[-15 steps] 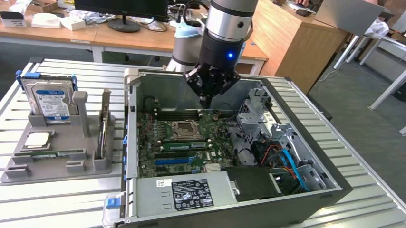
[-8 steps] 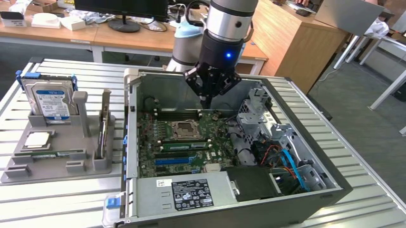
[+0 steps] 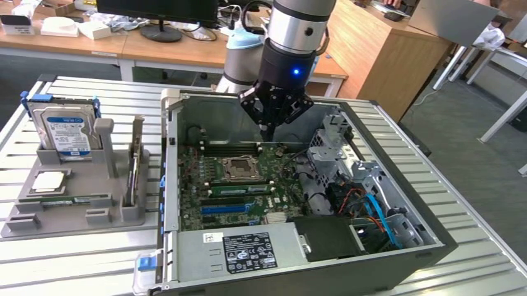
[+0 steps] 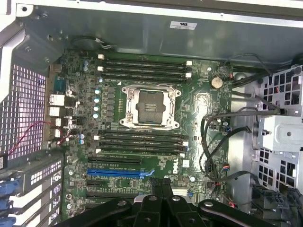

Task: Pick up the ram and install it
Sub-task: 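Press down the ram until it locks into place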

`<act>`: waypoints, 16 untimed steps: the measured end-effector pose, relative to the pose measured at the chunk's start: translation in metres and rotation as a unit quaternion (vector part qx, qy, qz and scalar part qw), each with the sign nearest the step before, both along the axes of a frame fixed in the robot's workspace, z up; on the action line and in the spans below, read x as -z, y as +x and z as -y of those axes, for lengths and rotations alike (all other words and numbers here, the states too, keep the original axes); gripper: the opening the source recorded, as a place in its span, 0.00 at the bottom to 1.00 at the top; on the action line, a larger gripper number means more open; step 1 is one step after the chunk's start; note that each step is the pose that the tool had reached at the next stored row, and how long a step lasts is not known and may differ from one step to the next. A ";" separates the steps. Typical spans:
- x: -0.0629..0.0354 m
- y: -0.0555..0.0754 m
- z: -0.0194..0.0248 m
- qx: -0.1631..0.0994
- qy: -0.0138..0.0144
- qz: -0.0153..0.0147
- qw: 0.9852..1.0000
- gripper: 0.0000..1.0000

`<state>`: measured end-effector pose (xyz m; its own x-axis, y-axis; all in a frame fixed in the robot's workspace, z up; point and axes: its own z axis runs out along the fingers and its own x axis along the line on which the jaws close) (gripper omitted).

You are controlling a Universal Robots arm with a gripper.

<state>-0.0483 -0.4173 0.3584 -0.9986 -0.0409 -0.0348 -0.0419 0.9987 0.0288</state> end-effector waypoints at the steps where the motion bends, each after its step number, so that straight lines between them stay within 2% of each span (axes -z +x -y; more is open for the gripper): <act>1: 0.0000 0.000 0.0000 0.000 0.000 0.000 1.000 0.10; 3: 0.0001 0.000 -0.0001 0.000 0.000 -0.004 1.000 0.10; 5: 0.0000 0.001 0.0000 0.000 0.000 -0.010 1.000 0.10; 9: 0.0000 0.001 0.0000 0.001 0.000 -0.018 1.000 0.10; 11: 0.0000 0.001 0.0000 0.001 0.000 -0.020 1.000 0.10; 16: 0.0000 0.001 0.0000 0.002 0.000 -0.021 1.000 0.10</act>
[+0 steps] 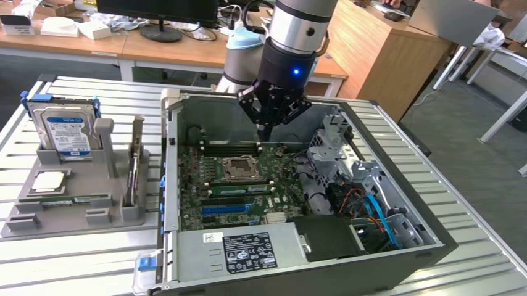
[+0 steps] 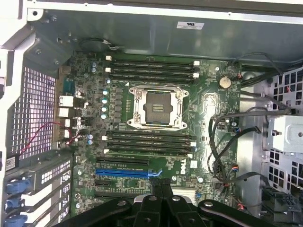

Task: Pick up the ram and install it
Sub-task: 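Press down the ram until it locks into place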

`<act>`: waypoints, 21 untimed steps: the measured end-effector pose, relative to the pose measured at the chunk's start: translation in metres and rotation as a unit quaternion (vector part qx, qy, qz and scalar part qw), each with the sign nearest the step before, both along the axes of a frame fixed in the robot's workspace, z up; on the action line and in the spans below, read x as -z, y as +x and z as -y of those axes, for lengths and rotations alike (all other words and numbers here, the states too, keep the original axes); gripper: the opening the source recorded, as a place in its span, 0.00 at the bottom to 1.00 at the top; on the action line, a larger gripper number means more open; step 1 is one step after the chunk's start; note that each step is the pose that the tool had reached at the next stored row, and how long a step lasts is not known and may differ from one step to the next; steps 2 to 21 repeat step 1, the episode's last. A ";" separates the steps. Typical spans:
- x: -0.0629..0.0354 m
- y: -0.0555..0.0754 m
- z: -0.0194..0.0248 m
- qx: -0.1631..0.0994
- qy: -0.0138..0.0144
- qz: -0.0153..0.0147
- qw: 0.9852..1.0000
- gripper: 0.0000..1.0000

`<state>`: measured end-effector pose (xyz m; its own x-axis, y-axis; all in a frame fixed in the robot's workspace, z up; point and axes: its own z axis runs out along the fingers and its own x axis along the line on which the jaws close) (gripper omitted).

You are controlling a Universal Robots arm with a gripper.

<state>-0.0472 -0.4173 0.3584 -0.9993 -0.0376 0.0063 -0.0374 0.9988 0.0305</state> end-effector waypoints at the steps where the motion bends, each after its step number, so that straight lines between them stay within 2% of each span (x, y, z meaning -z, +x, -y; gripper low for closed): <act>1: 0.0000 0.000 0.0000 0.000 0.000 0.000 1.000 0.10; 21: 0.0000 0.000 0.0000 0.000 0.000 0.000 1.000 0.10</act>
